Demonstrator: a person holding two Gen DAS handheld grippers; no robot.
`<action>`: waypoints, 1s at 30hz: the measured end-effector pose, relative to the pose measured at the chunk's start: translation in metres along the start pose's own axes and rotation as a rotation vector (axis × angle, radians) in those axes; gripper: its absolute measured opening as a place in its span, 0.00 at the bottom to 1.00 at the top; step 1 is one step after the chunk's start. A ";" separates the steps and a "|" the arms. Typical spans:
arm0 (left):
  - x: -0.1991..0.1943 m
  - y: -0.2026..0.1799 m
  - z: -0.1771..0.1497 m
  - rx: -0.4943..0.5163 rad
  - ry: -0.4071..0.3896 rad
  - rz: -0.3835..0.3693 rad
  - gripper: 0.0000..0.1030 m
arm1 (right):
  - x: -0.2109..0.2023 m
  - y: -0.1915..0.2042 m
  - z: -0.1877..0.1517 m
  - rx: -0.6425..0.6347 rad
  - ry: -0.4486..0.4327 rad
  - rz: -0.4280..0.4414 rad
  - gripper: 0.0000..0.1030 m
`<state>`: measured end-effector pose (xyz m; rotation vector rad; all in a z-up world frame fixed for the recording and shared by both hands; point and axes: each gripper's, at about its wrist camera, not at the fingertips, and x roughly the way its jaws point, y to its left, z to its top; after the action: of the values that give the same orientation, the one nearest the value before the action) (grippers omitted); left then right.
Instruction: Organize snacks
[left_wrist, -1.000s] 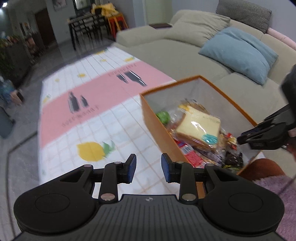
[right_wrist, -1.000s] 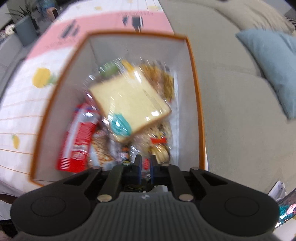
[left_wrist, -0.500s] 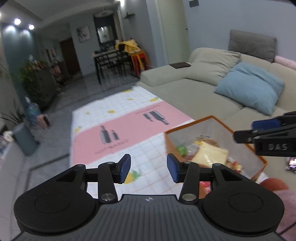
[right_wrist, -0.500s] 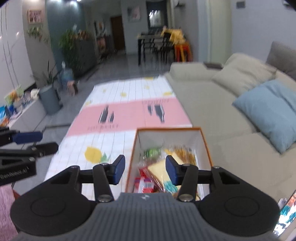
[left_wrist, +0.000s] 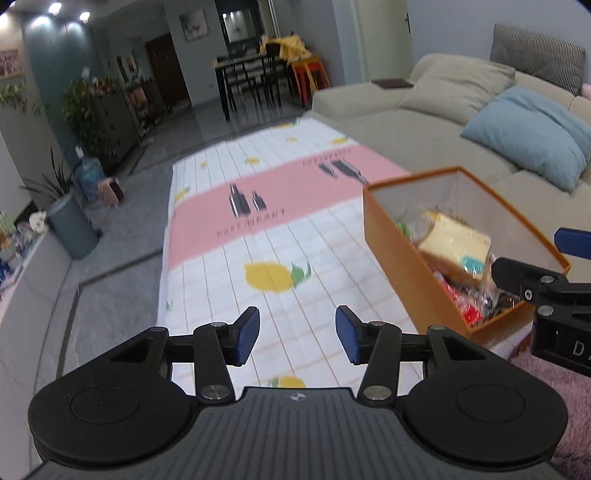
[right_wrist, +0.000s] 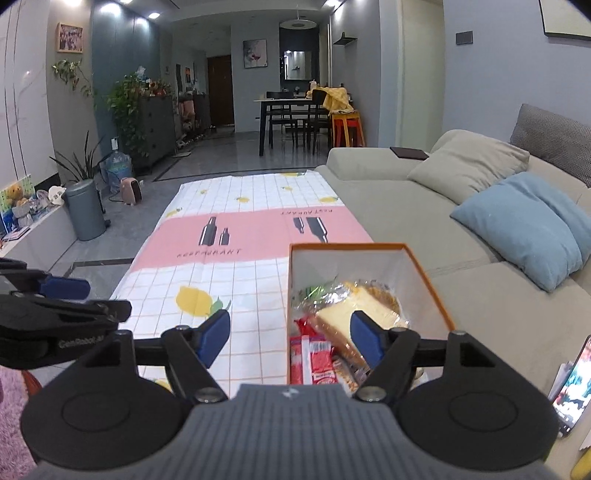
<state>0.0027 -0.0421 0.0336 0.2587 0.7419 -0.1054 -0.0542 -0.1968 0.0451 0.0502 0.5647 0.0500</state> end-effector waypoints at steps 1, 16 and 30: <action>0.001 0.000 -0.003 0.001 0.007 -0.001 0.55 | 0.000 0.001 -0.003 0.001 -0.002 -0.005 0.69; 0.035 -0.001 -0.021 -0.017 0.114 -0.025 0.55 | 0.034 0.005 -0.026 0.013 0.068 -0.050 0.69; 0.035 0.002 -0.021 -0.041 0.128 -0.035 0.55 | 0.031 0.011 -0.030 0.002 0.078 -0.051 0.69</action>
<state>0.0148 -0.0349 -0.0050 0.2142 0.8754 -0.1077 -0.0444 -0.1834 0.0035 0.0361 0.6434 0.0012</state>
